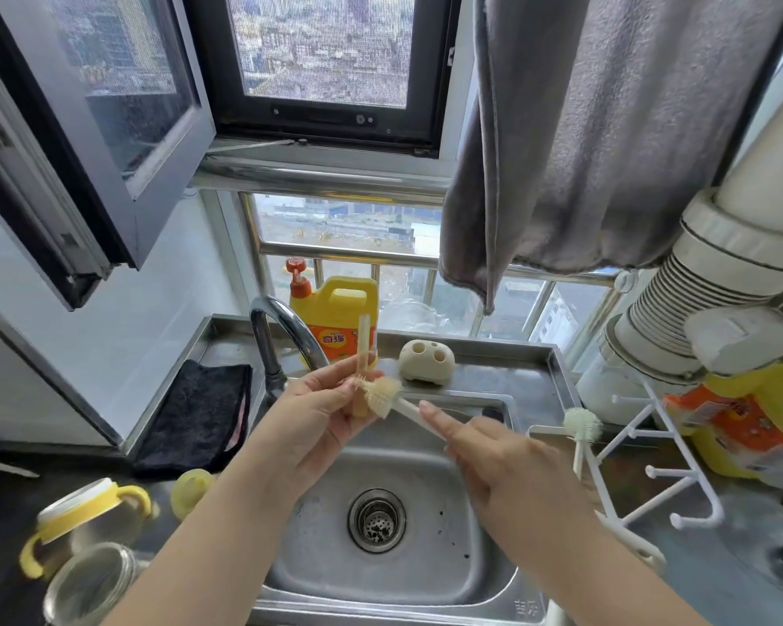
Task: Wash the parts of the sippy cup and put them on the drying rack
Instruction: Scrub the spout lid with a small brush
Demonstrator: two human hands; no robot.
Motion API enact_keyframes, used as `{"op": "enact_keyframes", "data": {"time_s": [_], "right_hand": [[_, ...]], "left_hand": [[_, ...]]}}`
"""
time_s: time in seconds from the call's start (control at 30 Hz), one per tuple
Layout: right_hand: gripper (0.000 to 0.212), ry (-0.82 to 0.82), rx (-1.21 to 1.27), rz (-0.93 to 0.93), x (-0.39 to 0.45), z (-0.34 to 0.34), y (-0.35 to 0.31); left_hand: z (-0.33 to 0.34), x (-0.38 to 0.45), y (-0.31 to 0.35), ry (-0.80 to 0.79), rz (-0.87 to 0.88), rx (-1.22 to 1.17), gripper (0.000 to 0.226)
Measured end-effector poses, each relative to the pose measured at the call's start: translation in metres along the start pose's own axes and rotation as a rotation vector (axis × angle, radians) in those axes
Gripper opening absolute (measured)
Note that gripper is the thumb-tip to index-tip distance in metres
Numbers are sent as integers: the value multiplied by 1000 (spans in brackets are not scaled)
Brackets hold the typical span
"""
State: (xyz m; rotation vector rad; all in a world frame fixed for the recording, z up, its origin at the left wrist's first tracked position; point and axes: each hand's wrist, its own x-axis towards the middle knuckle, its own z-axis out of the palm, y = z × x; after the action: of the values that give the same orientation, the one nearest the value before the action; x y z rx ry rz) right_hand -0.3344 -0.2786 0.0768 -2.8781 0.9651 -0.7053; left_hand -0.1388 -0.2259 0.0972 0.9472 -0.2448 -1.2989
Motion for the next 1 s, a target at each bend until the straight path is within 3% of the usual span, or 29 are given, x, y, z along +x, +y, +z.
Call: {"op": "enact_keyframes", "data": {"time_s": [0.17,0.33,0.87,1.0], "right_hand": [[49,-26,79,-24,-5,0,-7],[47,-21,7,37,-4,-5,0],[46,-72,129,11,-12,-6,-4],[47,-46,143,52,-8,-7,-2]], "left_hand": [[3,2,5,-34,-7,-27,28],[6,2,-1,-3,-24,24,18],[6,2,5,-71,-93,-88,40],[8,1,0,-94,-120,-63,35]]}}
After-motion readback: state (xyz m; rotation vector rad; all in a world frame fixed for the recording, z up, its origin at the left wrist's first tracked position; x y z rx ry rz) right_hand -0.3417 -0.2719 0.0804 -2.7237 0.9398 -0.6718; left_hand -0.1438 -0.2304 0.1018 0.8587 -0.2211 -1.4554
